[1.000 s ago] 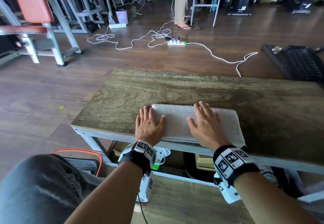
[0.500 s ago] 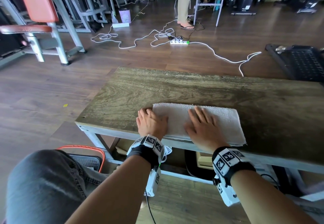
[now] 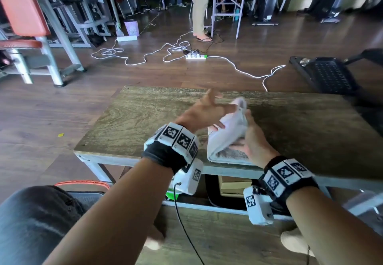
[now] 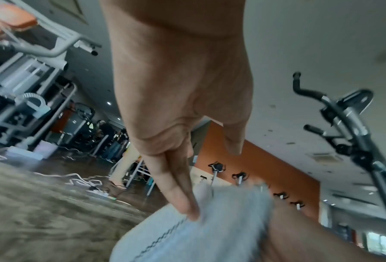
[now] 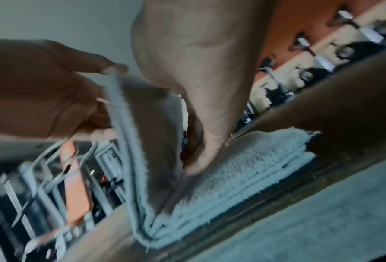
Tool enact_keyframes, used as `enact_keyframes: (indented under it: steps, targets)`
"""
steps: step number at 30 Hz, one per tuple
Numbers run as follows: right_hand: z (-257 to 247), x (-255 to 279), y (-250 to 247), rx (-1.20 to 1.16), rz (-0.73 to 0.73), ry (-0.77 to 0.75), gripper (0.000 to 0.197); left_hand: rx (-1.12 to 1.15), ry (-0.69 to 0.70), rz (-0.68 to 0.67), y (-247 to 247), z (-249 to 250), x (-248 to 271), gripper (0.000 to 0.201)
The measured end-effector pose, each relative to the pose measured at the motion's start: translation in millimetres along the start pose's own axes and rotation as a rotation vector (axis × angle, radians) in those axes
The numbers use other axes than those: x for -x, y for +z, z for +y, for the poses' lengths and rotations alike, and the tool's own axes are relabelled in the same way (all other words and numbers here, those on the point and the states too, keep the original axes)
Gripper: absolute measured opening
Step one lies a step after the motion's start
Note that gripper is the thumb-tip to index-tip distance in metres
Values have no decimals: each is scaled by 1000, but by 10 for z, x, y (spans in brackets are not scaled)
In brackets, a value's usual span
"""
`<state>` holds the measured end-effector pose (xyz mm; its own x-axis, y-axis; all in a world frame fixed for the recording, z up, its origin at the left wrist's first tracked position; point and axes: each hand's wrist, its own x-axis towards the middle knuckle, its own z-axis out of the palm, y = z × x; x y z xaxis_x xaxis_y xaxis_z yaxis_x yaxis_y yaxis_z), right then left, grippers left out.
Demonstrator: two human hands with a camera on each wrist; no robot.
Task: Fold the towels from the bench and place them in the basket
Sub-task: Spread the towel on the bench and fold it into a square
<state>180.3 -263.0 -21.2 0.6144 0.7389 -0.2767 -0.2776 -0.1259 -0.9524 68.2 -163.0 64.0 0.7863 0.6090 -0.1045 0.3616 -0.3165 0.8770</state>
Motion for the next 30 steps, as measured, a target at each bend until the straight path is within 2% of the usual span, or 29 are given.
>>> enact_keyframes:
  steps: [2,4,7,10,12,16,21,23,26,28,30]
  targets:
    - [-4,-75,-159,-115,42,125,66,-66,45,-36,165,-43,-1,59]
    - [21,-91,-317,-53,63,178,53,-235,69,-22,348,-238,-21,64]
    - [131,-129,-519,168,181,163,24,-419,80,-113,584,-582,9,71]
    - [205,-128,-593,311,264,104,17,-496,142,-90,728,-876,60,71]
    - [157,-61,-555,434,317,30,16,-558,148,-72,768,-967,93,65]
    - [74,34,-509,724,372,-116,32,-572,160,-25,750,-999,101,53]
    - [135,-32,-510,742,418,-93,45,-574,222,-5,707,-1007,65,51]
    - [166,-49,-511,764,457,-118,37,-575,257,-18,707,-1017,62,50]
    - [210,-71,-518,848,501,-175,11,-595,296,-55,738,-1021,56,52]
    - [246,-81,-536,831,448,-120,11,-625,290,-88,773,-1012,47,60]
    - [274,-95,-570,810,398,-111,19,-699,293,-88,816,-990,29,67]
